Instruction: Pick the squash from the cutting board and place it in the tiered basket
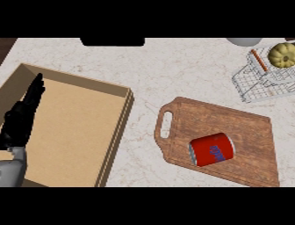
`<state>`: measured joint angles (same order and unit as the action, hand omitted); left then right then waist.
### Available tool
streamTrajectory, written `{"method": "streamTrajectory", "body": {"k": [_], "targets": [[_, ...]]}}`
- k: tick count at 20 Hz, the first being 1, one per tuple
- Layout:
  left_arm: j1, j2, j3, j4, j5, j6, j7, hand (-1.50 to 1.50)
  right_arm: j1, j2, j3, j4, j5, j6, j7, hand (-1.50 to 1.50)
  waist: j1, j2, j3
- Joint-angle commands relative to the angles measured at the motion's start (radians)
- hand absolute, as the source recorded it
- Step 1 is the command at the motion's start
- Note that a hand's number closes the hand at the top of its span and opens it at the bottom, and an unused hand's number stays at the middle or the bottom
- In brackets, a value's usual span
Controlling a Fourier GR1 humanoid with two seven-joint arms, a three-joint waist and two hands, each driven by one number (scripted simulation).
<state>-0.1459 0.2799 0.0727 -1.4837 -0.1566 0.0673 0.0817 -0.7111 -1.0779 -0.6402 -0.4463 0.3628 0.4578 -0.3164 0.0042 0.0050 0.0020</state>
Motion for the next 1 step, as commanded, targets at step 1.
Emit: {"method": "streamTrajectory", "body": {"k": [1], "targets": [[0.006, -0.024, -0.006, 0.027, -0.012, 0.016, -0.028, 0.0, 0.107, -0.069, -0.064, 0.112, -0.039, 0.052, -0.166, -1.5, 0.001, 0.005, 0.002]]}}
